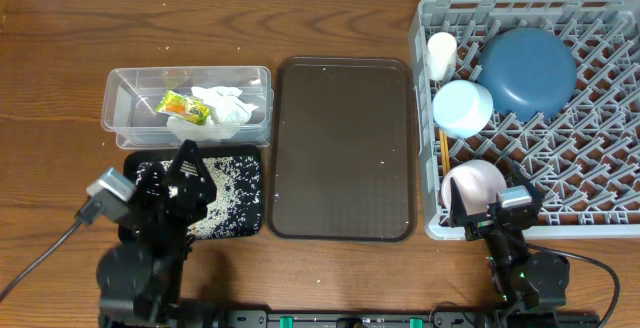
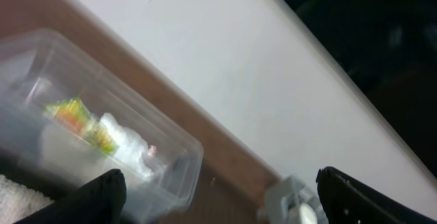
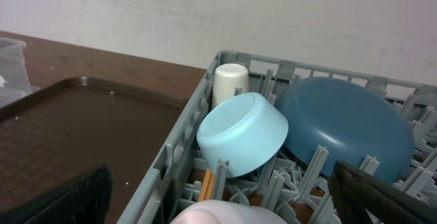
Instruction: Sort waste into correct bins and load items into the dishwasher rack
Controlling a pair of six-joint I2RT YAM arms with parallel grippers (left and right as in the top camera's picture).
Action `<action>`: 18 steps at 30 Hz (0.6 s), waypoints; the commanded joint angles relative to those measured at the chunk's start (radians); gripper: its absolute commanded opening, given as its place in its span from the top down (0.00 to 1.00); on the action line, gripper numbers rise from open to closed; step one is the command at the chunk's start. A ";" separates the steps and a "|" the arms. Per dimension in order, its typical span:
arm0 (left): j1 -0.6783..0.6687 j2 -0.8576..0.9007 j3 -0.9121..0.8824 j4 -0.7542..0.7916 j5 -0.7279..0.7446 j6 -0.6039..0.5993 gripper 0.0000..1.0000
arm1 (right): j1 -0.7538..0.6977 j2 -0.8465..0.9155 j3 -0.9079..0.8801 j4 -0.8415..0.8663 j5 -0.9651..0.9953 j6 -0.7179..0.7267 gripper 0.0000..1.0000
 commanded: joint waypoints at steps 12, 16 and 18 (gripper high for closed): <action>0.004 -0.158 -0.393 0.507 0.022 0.222 0.08 | 0.005 -0.006 -0.002 -0.003 -0.003 0.011 0.01; 0.004 -0.203 -0.475 0.549 0.022 0.277 0.08 | 0.005 -0.006 -0.002 -0.003 -0.003 0.011 0.01; 0.004 -0.231 -0.506 0.549 0.022 0.310 0.08 | 0.005 -0.006 -0.002 -0.003 -0.003 0.011 0.01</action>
